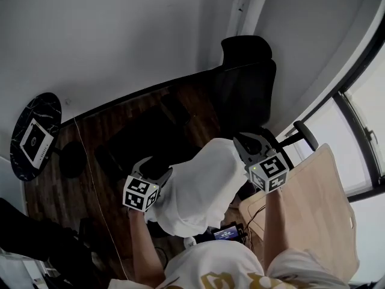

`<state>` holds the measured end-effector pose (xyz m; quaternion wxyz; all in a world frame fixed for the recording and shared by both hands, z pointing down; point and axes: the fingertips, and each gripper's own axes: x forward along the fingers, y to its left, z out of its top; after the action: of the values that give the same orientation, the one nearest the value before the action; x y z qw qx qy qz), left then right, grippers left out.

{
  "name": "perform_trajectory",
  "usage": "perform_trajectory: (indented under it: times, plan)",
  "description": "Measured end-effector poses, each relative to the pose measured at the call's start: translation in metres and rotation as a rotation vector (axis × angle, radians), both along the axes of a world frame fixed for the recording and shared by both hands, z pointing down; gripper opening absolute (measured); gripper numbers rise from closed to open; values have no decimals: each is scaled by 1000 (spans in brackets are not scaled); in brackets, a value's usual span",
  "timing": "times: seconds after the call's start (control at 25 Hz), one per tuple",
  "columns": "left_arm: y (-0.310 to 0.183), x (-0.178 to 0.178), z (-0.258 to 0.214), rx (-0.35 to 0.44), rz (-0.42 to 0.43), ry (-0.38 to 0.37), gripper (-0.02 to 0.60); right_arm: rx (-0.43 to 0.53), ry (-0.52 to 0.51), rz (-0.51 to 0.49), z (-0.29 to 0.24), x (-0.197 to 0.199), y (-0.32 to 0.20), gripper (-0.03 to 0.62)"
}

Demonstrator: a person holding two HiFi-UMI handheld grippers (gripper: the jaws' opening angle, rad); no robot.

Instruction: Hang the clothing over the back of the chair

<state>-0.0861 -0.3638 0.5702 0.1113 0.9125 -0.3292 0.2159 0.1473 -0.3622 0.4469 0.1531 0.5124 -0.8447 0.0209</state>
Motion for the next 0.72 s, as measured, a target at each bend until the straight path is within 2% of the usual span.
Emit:
perform_trajectory:
  times: [0.08,0.16,0.28,0.4,0.52,0.6,0.72]
  plan:
    - [10,-6,-29,78,-27,44,184,13,-135,7,-14,-11,14,26]
    - [21,-10,-54,129,-54,81,136,25,-226,2,-25,-21,32,21]
    - [40,-17,-78,160,-92,110,24,57,-227,15,-32,-32,62,16]
    - [62,-24,-92,166,-119,138,21,82,-226,60,-35,-42,89,12]
    - [79,-27,-105,197,-163,167,20,104,-293,103,-37,-50,113,12]
    - [91,-29,-118,206,-205,245,20,120,-340,113,-39,-59,127,12]
    - [109,-24,-132,167,-210,368,20,150,-257,124,-38,-71,144,12]
